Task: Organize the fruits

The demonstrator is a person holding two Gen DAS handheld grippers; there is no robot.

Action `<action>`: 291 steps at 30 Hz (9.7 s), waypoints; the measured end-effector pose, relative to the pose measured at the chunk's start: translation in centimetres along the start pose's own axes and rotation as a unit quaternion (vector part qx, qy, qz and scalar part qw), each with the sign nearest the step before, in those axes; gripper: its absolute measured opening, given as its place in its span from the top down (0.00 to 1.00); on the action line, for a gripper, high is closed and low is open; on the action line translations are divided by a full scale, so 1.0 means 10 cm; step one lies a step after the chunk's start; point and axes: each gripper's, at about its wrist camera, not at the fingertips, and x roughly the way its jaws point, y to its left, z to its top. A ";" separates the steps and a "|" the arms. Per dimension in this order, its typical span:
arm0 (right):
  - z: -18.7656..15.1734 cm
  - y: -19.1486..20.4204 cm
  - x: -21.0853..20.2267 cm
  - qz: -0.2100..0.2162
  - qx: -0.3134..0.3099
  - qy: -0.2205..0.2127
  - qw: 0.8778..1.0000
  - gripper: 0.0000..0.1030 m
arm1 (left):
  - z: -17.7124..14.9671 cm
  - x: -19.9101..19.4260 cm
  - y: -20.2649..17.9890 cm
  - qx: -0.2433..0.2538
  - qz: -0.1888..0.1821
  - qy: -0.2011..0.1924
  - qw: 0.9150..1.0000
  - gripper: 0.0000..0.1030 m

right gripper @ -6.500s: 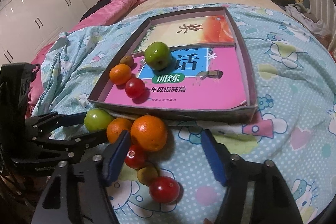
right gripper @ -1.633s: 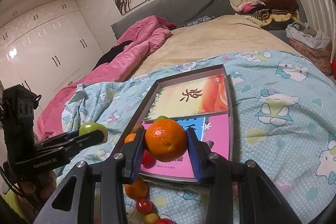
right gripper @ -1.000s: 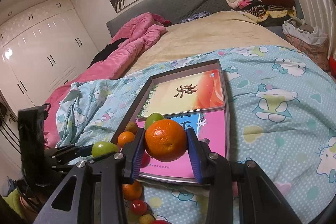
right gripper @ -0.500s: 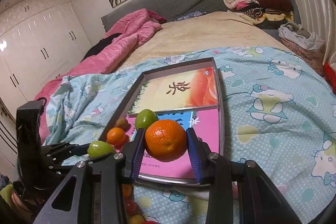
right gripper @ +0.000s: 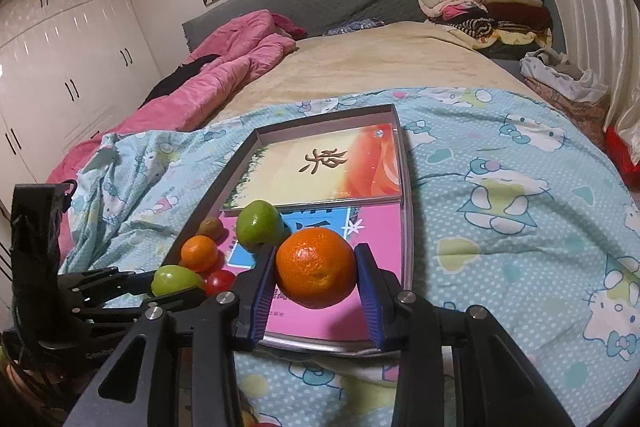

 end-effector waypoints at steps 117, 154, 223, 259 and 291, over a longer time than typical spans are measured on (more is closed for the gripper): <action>-0.05 0.13 0.02 -0.034 -0.029 -0.015 0.999 0.15 | -0.01 -0.29 -0.01 -0.011 -0.019 -0.044 0.999 0.30; -0.14 0.14 -0.45 -0.024 -0.017 -0.031 0.999 0.09 | -0.12 -0.66 0.12 -0.038 -0.031 -0.067 0.997 0.24; -0.81 0.45 0.10 -0.052 -0.111 0.227 0.966 0.53 | -0.32 0.02 -0.17 -0.027 -0.081 0.074 0.994 0.37; -0.60 0.29 0.01 -0.001 -0.062 0.169 0.984 0.69 | -0.27 0.09 -0.05 -0.078 -0.121 0.085 0.986 0.63; -0.19 0.20 -0.38 0.020 -0.040 0.009 0.999 0.69 | 0.00 -0.45 -0.41 -0.018 -0.070 -0.018 0.997 0.63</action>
